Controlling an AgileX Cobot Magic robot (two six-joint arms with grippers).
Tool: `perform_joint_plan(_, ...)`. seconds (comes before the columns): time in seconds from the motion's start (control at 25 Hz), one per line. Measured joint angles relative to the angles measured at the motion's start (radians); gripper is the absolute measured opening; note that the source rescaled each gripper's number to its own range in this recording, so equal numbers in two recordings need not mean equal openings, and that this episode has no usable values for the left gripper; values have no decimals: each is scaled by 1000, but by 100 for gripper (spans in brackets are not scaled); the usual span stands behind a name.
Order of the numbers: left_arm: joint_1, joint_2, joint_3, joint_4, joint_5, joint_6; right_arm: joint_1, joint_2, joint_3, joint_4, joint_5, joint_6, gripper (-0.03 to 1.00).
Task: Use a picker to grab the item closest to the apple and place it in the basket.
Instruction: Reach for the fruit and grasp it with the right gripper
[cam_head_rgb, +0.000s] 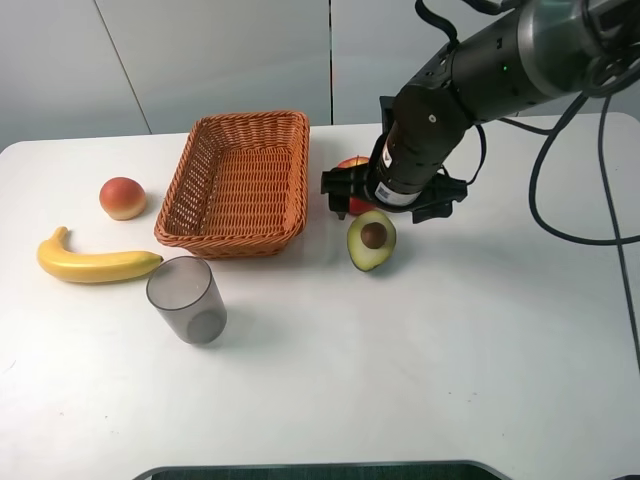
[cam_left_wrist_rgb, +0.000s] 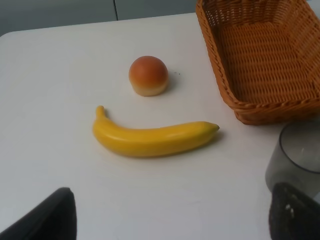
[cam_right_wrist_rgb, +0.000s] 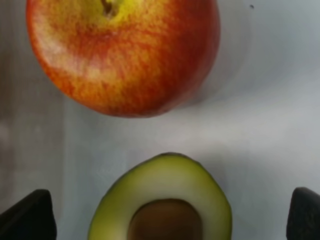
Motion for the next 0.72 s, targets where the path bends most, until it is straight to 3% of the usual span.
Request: perform_joint_plan(0.72, 0, 0, 0, 0, 0, 0, 0, 92, -2, -48, -44, 56, 100)
